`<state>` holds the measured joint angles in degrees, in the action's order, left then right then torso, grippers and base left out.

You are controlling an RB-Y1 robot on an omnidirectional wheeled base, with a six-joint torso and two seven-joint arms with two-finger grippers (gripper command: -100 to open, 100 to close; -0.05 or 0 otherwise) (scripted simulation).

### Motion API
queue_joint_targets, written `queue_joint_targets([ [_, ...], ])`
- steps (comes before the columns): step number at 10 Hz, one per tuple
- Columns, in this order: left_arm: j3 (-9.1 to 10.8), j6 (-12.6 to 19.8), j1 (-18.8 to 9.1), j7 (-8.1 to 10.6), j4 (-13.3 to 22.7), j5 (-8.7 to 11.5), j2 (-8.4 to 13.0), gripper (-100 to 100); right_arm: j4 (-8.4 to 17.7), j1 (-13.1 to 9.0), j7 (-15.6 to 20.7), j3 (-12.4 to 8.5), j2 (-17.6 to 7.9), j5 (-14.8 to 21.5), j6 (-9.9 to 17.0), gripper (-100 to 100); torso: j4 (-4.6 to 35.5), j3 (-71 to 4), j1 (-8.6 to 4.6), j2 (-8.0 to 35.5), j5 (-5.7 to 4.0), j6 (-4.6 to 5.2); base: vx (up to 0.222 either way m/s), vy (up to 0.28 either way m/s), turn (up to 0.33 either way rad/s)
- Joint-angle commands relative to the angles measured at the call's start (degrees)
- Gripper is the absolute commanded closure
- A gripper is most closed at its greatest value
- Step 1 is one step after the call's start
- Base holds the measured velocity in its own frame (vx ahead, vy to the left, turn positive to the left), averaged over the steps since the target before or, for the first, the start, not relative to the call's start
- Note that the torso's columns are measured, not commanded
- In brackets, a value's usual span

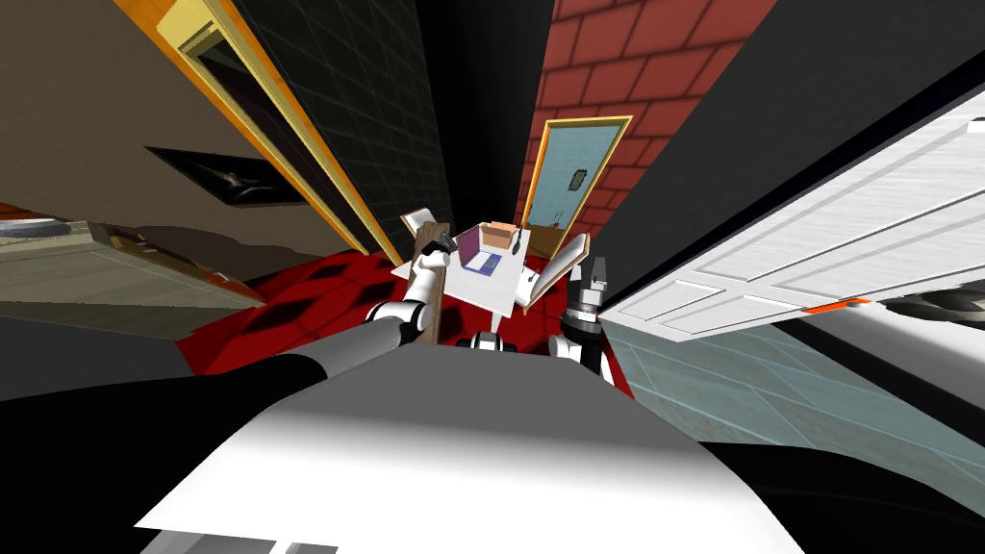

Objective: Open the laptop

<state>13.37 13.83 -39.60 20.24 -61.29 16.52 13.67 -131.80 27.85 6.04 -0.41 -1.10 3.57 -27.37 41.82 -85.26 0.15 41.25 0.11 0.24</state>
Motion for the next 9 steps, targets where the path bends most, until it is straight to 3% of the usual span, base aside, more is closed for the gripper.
queue_joint_targets([
  [1, -0.80, 1.5, 2.3, -3.26, -2.3, 4.7, 2.4, -100, 0.0, 0.0, 0.0, 0.0, 0.0, 0.0, 0.0, 0, 0.0, 0.0, -0.06, 0.0, -0.02, 0.06, 0.059, -0.095, 0.048],
  [3, -0.80, 1.5, 2.3, -3.26, -2.3, 7.2, 2.4, -100, 0.0, 0.0, 0.0, 0.0, 0.0, 0.0, 0.0, 0, 0.0, 0.0, -0.06, 0.0, -0.03, 0.17, 0.044, -0.049, 0.036],
  [4, -1.37, 2.4, 4.0, -5.35, -4.3, 9.4, 4.2, -100, 0.0, 0.0, 0.0, 0.0, 0.0, 0.0, 0.0, 0, 0.0, 0.0, 0.01, 0.0, -0.01, 0.26, 0.046, -0.066, 0.005],
  [5, -1.37, 2.4, 4.0, -5.35, -4.3, 11.2, 4.2, -100, 0.0, 0.0, 0.0, 0.0, 0.0, 0.0, 0.0, 0, 0.0, 0.0, -0.13, 0.0, -0.04, 0.12, 0.045, -0.061, 0.039],
  [6, -1.93, 3.4, 5.7, -7.43, -6.3, 13.1, 5.9, -100, 0.0, 0.0, 0.0, 0.0, 0.0, 0.0, 0.0, 0, 0.1, 0.0, -0.13, 0.1, -0.06, 0.19, 0.058, -0.084, 0.037],
  [8, -1.93, 3.4, 5.7, -7.43, -6.3, 15.5, 5.9, -100, 0.0, 0.0, 0.0, 0.0, 0.0, 0.0, 0.0, 0, 0.1, 0.0, -0.13, 0.1, -0.08, 0.25, 0.042, -0.045, 0.030],
  [9, -2.50, 4.3, 7.4, -9.52, -8.3, 17.5, 7.6, -100, 0.0, 0.0, 0.0, 0.0, 0.0, 0.0, 0.0, 0, 0.1, 0.1, -0.07, 0.1, -0.06, 0.32, 0.005, -0.023, 0.042],
])
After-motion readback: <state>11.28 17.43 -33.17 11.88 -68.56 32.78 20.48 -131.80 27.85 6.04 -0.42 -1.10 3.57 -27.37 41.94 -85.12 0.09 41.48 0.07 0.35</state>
